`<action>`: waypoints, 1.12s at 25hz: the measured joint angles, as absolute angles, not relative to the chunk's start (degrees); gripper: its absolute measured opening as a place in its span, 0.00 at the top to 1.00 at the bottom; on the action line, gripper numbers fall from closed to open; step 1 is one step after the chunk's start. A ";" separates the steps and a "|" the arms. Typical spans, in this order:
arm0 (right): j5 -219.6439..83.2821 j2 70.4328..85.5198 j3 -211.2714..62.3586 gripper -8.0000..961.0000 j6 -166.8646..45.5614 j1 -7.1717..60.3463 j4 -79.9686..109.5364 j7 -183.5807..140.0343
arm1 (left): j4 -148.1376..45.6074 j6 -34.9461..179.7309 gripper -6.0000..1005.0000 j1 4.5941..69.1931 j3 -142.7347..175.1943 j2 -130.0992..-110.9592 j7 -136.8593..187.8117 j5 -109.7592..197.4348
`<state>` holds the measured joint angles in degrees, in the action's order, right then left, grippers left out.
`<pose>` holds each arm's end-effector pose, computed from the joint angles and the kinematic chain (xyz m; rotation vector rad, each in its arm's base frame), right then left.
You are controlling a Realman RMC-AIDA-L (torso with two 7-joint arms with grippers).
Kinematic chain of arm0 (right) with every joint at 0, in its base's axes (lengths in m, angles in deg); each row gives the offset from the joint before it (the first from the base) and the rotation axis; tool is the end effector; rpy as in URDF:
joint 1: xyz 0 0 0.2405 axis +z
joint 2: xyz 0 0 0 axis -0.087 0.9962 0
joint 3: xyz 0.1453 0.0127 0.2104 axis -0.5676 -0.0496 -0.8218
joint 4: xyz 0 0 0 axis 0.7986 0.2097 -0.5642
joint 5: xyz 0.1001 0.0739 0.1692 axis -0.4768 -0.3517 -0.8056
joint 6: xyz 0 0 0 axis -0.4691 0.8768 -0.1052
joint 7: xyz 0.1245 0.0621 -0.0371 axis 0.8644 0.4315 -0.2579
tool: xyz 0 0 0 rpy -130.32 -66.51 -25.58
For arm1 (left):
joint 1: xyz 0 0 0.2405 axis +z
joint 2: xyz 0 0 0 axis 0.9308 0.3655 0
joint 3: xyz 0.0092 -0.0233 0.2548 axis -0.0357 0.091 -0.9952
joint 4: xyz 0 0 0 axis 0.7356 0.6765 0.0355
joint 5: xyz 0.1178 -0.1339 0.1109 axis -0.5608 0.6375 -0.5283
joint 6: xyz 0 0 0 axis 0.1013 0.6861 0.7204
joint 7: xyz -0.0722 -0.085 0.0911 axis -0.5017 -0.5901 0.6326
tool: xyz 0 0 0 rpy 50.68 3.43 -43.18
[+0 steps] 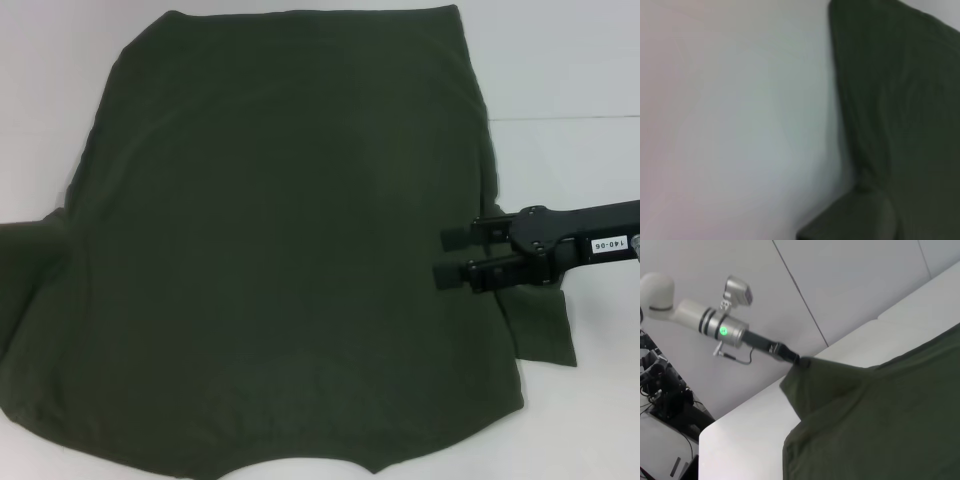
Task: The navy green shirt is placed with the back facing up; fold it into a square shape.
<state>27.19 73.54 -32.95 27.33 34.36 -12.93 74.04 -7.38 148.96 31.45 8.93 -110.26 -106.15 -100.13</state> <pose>0.2286 0.3592 0.0405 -2.9222 0.8994 0.6668 -0.3581 0.3613 0.1648 -1.8888 -1.6600 -0.2312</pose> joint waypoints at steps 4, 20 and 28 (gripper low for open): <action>27.52 73.67 -32.94 0.08 26.95 34.35 -12.87 74.04 | -7.59 151.36 0.99 27.49 7.04 -108.83 -109.49 -100.62; 27.59 73.80 -32.95 0.08 26.74 33.86 -12.76 73.86 | -16.82 148.58 0.99 16.81 -4.68 -113.16 -129.79 -100.17; 27.60 73.95 -32.94 0.08 26.65 33.87 -12.76 73.77 | -22.90 139.07 0.98 14.87 -4.70 -115.96 -131.43 -99.73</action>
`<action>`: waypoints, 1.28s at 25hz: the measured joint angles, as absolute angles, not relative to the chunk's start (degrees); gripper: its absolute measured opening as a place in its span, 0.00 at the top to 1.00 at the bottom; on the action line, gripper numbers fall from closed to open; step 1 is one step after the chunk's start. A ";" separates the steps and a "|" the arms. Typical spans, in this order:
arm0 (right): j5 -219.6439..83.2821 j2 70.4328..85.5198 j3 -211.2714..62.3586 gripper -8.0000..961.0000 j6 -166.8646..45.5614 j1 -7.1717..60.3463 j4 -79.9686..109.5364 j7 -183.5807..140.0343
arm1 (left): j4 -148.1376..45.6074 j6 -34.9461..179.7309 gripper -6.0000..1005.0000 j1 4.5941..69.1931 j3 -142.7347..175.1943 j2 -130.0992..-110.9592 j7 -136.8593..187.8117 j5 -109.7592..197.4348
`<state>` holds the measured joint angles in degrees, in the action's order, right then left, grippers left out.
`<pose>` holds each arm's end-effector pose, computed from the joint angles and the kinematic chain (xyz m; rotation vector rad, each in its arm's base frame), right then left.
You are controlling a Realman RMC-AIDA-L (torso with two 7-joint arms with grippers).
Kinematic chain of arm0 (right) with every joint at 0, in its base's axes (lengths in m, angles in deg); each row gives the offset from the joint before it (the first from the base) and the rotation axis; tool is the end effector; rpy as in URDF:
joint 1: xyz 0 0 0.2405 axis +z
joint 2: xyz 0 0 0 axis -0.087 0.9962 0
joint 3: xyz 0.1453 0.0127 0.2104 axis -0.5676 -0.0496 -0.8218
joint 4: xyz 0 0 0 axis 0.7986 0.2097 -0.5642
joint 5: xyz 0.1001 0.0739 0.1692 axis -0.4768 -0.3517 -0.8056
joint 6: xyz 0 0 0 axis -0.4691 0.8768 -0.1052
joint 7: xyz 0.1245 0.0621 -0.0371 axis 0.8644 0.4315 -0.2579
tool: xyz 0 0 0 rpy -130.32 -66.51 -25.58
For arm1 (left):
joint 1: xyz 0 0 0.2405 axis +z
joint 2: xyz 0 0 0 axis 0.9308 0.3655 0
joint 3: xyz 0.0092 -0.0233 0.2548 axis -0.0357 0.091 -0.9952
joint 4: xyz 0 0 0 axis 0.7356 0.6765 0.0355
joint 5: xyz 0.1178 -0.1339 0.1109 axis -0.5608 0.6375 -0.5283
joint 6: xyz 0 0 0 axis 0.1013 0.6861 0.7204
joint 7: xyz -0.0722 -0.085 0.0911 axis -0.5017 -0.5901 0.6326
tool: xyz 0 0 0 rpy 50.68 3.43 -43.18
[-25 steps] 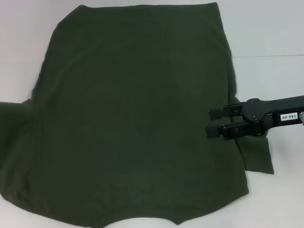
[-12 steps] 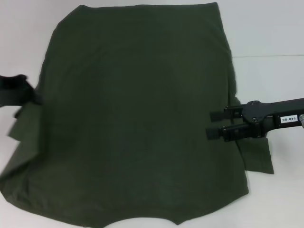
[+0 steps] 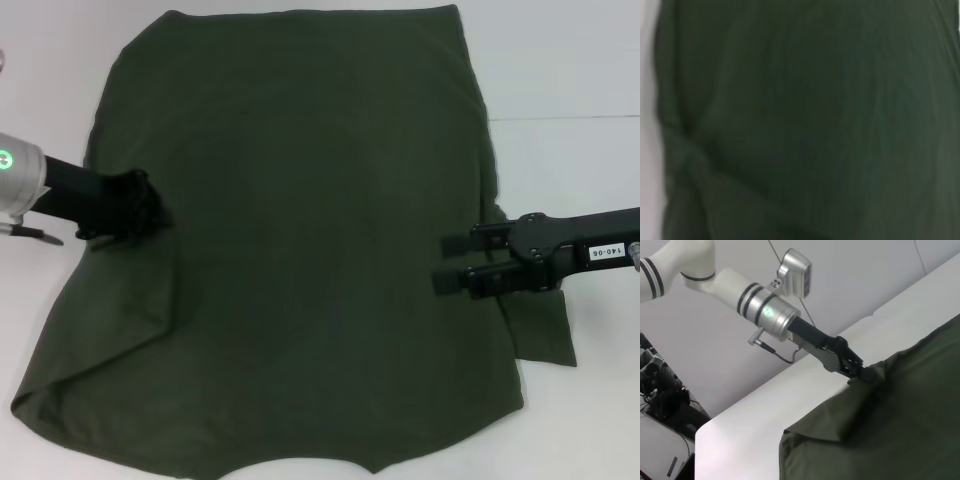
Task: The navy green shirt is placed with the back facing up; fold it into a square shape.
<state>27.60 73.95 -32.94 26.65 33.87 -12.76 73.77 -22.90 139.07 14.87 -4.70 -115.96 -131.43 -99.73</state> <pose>0.2324 0.3571 0.0367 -2.9135 0.9141 0.6585 -0.2470 0.4350 0.0435 -1.9431 -1.9779 -0.2093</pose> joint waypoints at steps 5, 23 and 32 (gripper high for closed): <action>28.18 74.09 -32.94 0.08 26.65 34.10 -12.76 73.76 | -22.99 137.82 0.86 14.69 -4.84 -116.71 -130.84 -96.68; 28.22 74.15 -32.94 0.08 26.67 34.13 -12.81 73.69 | -19.36 136.69 0.24 27.41 2.65 -115.23 -129.28 -89.46; 28.97 74.15 -32.94 0.08 26.67 34.51 -12.85 73.67 | -23.40 129.97 0.05 26.87 1.59 -116.23 -125.79 -89.44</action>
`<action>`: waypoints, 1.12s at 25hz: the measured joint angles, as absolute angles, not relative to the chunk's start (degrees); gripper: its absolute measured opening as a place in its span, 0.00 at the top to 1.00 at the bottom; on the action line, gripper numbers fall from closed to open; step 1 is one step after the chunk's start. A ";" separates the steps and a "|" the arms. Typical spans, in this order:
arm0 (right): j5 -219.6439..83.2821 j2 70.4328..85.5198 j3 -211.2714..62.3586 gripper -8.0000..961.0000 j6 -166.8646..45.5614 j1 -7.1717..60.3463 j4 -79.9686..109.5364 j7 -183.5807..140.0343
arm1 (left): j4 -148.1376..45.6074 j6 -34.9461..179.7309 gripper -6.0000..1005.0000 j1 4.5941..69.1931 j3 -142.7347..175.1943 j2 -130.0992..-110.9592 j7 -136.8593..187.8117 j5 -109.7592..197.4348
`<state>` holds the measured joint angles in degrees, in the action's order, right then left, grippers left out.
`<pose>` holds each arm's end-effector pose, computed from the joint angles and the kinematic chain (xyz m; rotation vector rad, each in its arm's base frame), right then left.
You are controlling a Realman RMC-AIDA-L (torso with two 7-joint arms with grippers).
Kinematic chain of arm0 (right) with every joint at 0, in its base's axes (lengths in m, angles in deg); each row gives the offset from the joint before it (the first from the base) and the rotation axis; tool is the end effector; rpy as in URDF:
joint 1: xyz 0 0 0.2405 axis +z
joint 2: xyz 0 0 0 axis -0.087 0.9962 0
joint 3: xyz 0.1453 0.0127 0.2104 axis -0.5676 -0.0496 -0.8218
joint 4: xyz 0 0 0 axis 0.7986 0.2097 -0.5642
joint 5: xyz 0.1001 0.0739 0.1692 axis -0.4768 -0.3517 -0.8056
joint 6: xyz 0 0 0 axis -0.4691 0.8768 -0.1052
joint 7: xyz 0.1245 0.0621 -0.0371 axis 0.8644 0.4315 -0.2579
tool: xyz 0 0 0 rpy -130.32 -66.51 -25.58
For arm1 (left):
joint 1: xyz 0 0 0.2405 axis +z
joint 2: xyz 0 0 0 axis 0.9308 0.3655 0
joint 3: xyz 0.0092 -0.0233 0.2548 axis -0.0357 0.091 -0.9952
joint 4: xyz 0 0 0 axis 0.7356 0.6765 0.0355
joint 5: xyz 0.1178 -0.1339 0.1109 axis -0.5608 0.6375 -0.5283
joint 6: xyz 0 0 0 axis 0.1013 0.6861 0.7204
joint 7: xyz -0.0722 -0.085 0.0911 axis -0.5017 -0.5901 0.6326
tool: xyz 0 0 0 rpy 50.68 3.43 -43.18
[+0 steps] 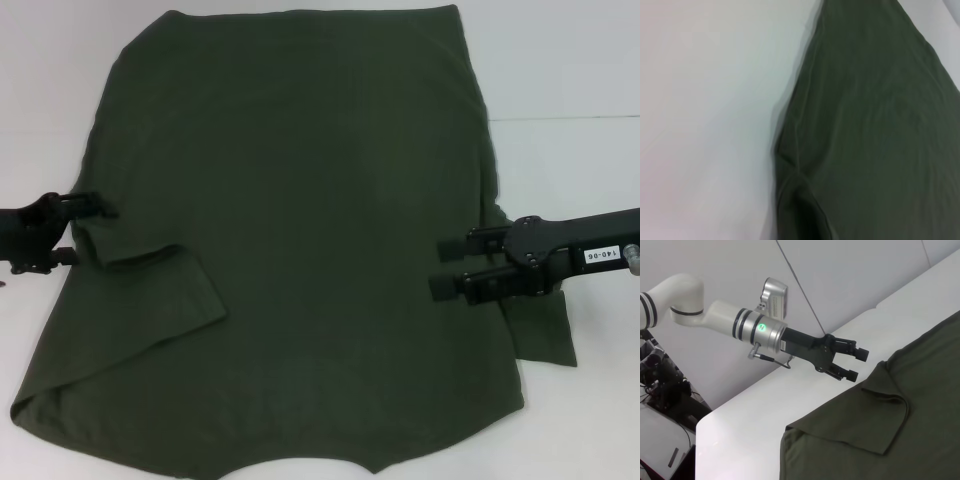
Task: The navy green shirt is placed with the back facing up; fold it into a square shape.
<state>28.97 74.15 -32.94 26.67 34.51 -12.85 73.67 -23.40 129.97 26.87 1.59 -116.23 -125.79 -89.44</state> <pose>0.2305 0.3580 0.0341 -2.9335 0.9012 0.6270 -0.3275 0.4039 0.0600 -1.6220 -2.0415 -0.5271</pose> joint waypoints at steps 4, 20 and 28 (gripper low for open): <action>29.00 74.15 -32.94 0.08 26.67 34.43 -12.84 73.67 | -24.25 128.71 0.05 26.27 1.39 -116.66 -125.47 -89.44; 28.99 74.31 -33.37 0.08 26.46 34.03 -12.75 73.62 | -31.59 137.07 0.05 22.52 8.81 -115.62 -121.01 -68.30; 28.69 74.83 -34.44 0.08 26.09 33.97 -12.75 73.79 | -30.33 148.07 0.05 24.99 9.13 -116.12 -112.00 -52.93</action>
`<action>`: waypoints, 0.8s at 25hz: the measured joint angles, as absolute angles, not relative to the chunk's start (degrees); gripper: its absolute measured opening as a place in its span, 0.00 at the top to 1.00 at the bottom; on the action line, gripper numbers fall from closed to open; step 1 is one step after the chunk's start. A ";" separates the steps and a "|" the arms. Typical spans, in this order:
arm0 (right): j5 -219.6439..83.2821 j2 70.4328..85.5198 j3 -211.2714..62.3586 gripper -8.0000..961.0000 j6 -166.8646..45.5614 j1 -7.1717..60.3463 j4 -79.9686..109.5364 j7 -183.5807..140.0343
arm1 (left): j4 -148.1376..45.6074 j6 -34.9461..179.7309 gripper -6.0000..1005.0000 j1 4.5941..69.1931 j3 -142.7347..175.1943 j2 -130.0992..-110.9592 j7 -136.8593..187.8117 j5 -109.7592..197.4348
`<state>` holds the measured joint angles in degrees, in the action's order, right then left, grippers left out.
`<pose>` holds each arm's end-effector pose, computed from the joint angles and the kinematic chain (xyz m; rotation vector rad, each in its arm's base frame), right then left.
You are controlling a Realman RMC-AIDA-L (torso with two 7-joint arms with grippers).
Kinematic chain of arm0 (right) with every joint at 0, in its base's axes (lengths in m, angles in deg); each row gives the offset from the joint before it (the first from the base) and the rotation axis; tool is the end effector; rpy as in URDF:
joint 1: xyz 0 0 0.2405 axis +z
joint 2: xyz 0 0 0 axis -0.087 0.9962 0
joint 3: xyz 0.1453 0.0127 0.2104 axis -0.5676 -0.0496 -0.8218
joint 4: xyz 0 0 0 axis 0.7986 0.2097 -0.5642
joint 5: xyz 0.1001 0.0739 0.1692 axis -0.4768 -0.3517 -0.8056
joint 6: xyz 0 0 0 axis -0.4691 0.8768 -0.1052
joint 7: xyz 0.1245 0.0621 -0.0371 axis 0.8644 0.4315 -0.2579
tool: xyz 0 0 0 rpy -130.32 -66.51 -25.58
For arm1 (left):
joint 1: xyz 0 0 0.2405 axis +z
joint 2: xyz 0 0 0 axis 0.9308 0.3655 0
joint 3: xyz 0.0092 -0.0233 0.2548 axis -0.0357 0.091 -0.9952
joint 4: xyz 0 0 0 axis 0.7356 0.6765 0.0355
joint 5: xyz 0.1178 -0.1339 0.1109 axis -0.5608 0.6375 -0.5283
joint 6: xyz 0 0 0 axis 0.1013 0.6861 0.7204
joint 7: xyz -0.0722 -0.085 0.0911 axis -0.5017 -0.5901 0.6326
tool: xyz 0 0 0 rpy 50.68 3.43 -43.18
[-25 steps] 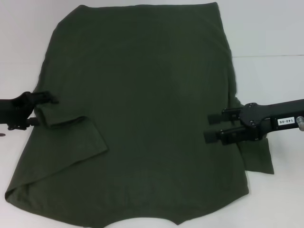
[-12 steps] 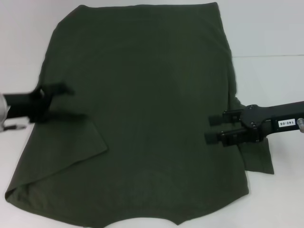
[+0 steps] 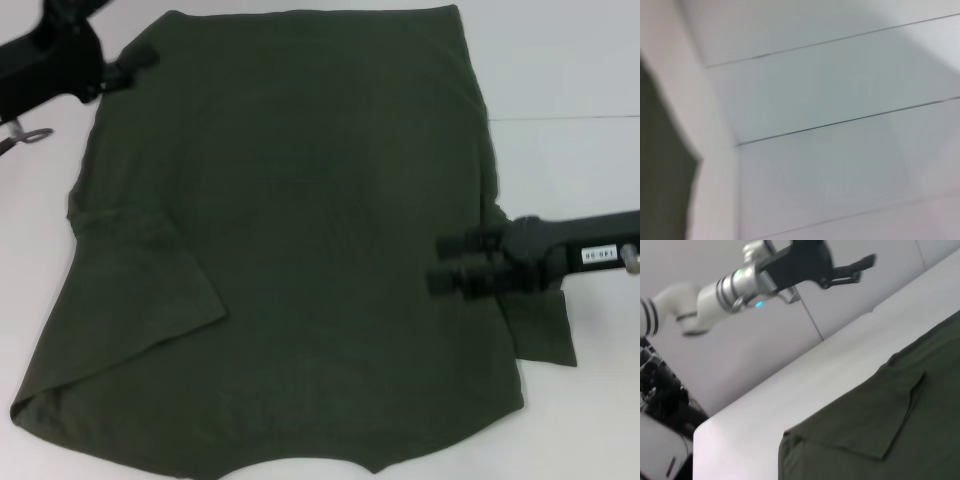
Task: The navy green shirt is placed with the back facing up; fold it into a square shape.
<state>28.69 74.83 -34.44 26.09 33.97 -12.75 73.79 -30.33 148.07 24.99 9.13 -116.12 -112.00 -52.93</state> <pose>0.2320 0.3576 0.0325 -2.8980 0.9267 0.6702 -0.2334 0.4181 0.0857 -1.8343 -1.9218 -1.5454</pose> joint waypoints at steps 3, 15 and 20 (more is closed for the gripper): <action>28.42 74.92 -37.79 0.08 26.00 34.28 -12.13 75.15 | -30.34 154.02 0.05 27.18 9.00 -116.62 -101.52 -48.89; 32.27 69.33 -44.13 0.08 21.65 35.44 -10.52 108.36 | -19.07 168.82 0.05 33.09 -5.22 -118.12 -63.33 -57.21; 38.89 66.58 -44.49 0.08 22.08 34.53 -10.61 119.18 | -19.08 164.36 0.06 34.68 -5.94 -119.42 -56.73 -61.50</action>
